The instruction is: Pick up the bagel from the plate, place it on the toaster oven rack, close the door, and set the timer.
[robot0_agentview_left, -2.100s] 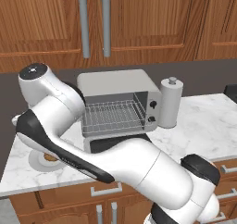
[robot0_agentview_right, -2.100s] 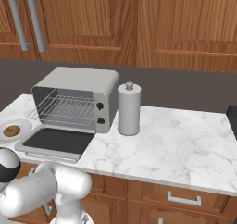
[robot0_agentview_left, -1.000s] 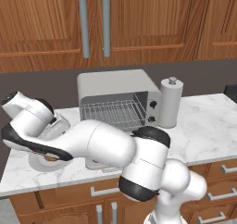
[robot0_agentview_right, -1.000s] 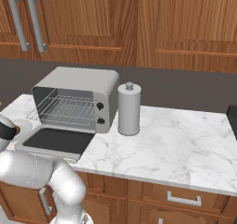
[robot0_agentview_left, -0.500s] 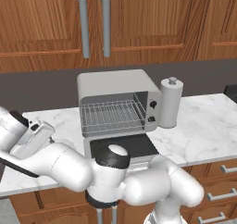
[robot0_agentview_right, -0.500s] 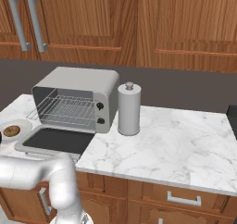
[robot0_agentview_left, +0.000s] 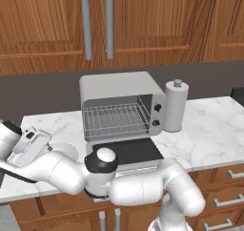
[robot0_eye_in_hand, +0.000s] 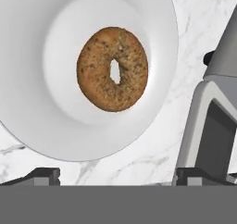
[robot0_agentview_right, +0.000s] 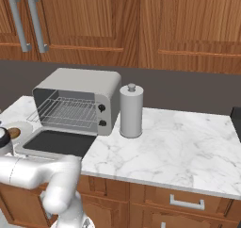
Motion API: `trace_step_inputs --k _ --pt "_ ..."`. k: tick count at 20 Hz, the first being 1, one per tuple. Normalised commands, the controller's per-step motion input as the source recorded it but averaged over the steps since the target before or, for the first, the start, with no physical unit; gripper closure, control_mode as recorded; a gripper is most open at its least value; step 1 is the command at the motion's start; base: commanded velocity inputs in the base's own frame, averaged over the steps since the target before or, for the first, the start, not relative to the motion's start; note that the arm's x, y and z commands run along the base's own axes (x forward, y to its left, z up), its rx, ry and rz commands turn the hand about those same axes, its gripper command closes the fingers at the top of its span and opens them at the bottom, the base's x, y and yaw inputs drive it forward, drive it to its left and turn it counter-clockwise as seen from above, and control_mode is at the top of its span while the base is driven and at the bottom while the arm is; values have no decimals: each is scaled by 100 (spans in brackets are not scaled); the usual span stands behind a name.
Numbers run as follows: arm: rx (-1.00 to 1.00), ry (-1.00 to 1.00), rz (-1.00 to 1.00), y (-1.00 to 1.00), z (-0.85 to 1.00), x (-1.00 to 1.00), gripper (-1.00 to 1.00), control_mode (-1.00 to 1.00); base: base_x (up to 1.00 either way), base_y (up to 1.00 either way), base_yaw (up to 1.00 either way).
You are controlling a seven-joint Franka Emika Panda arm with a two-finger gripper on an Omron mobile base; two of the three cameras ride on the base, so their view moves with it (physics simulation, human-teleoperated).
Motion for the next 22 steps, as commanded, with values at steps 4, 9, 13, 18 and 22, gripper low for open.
trace_step_inputs --k 4,9,13,18,22 --pt "0 0 3 -3 -39 4 -100 -100 0 0 0" --pt "0 0 6 -26 -30 0 -100 -100 0 0 0" --pt "0 -6 8 -23 -4 2 -100 -100 0 0 0" --pt "2 -8 9 -29 -1 0 -100 -100 0 0 0" --pt "2 -3 7 -31 -11 0 -100 -100 0 0 0"
